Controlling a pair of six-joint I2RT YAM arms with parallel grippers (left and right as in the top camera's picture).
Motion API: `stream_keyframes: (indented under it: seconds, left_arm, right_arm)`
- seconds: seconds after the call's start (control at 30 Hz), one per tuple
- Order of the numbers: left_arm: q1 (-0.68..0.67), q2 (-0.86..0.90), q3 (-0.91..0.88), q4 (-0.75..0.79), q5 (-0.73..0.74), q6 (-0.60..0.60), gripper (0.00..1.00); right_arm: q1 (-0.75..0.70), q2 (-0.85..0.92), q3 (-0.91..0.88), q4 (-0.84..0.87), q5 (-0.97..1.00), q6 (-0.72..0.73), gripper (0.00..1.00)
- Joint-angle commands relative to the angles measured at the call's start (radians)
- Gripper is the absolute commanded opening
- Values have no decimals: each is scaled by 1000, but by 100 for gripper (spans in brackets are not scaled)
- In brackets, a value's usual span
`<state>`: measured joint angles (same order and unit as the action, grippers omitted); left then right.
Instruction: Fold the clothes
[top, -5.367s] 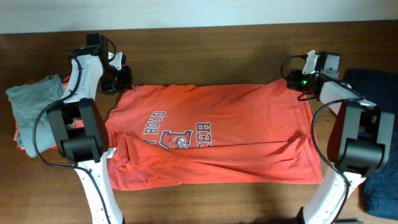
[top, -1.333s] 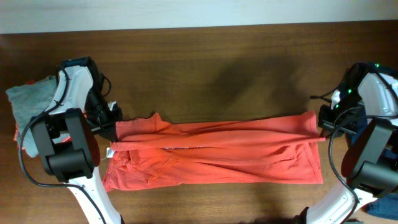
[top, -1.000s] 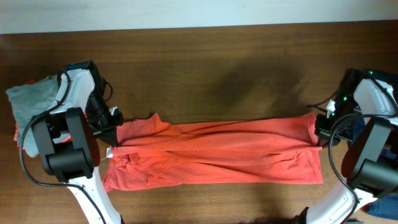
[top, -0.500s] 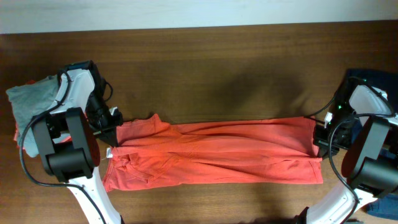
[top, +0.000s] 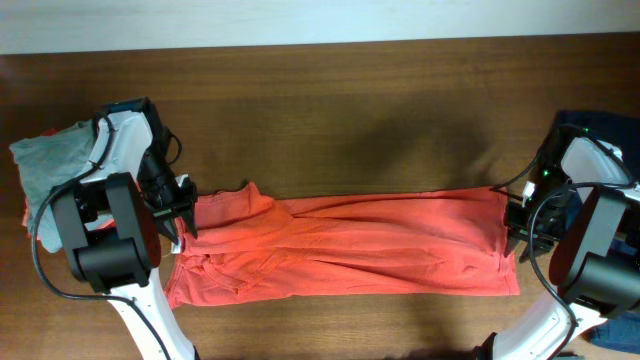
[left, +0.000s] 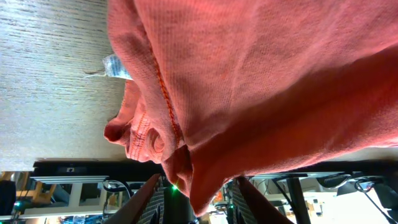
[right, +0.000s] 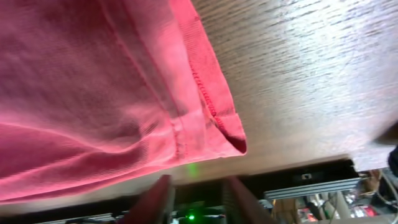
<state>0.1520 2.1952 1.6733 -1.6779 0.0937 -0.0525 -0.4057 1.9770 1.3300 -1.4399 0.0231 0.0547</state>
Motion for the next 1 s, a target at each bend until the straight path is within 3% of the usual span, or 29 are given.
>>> stream_keyframes:
  seconds: [0.0, 0.3, 0.43, 0.97]
  left_arm:
    - [5, -31, -4, -2, -5, -3, 36]
    - [5, -75, 129, 73, 72, 5, 36]
    - [5, -92, 201, 138, 114, 5, 51]
    - [5, -50, 66, 287, 119, 4, 53]
  right_arm:
    - [-7, -27, -5, 0, 15, 10, 35]
    - [-7, -28, 40, 27, -14, 5, 38]
    - [-7, -28, 92, 31, -17, 5, 41]
    - [-6, -28, 111, 68, -64, 5, 43]
